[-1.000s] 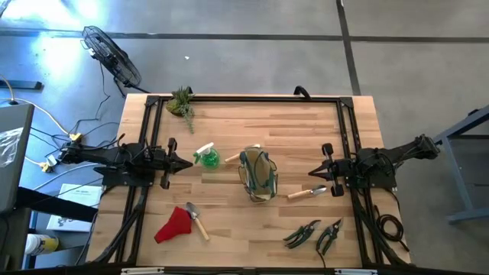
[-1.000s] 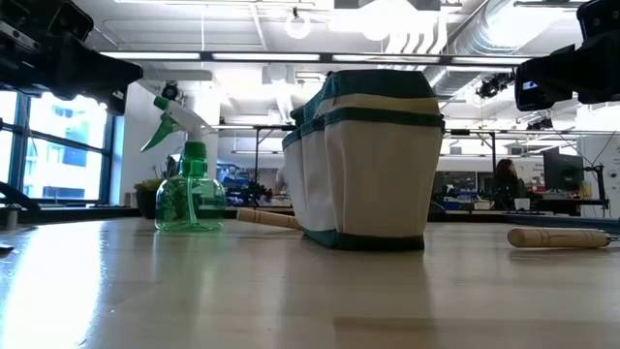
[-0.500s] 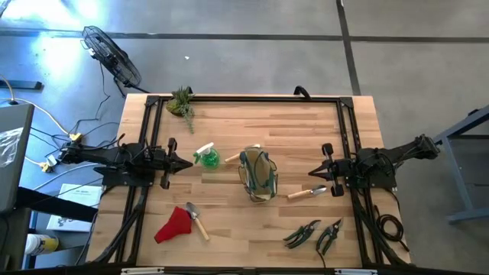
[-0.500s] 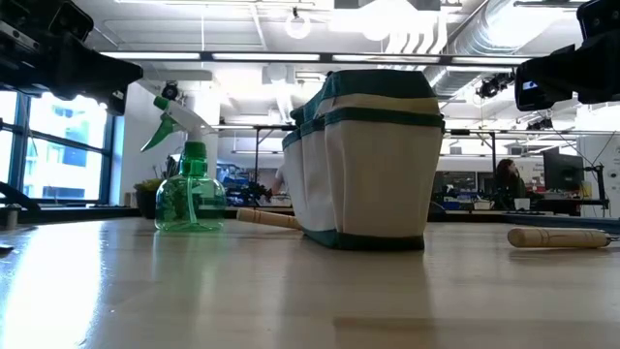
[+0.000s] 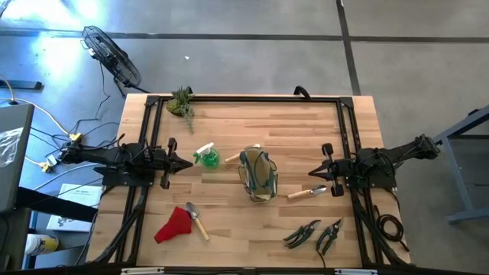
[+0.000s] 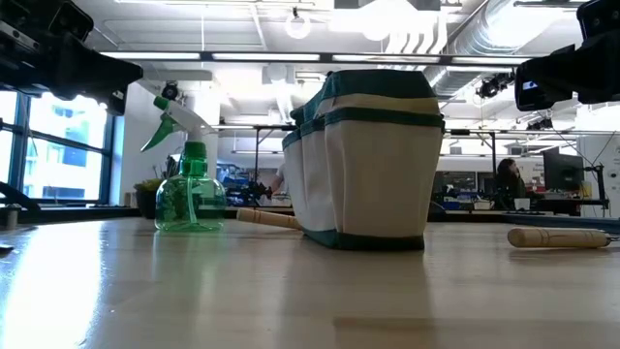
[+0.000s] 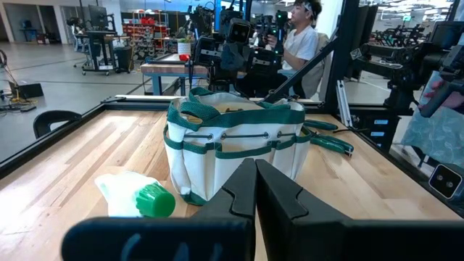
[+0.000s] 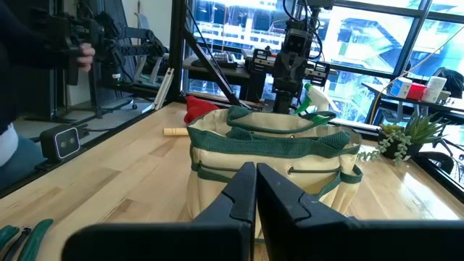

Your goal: Pick & Place Garden tools in Gardening bag

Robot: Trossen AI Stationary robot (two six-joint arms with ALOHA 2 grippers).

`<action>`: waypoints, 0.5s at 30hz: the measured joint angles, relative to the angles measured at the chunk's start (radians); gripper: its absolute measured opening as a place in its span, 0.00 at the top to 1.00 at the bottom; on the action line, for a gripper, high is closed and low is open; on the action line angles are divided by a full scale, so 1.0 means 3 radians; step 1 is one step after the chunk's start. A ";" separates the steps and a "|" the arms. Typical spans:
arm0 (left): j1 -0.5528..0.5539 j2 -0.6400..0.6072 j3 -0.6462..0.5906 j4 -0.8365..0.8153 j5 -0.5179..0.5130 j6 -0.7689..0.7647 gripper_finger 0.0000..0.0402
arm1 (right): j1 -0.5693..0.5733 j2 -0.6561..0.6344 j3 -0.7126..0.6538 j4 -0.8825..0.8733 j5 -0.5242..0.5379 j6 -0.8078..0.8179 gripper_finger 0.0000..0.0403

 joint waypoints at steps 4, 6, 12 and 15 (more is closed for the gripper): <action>0.0000 0.0000 0.0000 0.0007 -0.0002 -0.0001 1.00 | 0.0001 0.0001 0.0000 0.0000 0.0001 0.0000 0.99; 0.0000 0.0000 0.0000 0.0007 -0.0002 0.0000 1.00 | 0.0001 0.0001 -0.0001 0.0009 0.0017 -0.0021 0.99; 0.0000 0.0001 0.0000 0.0007 0.0049 -0.0014 1.00 | 0.0001 0.0001 -0.0001 0.0229 -0.0088 -0.0090 0.99; -0.0001 0.0000 0.0000 0.0008 0.0051 -0.0013 1.00 | 0.0001 0.0001 0.0000 0.0427 -0.0249 -0.0086 0.99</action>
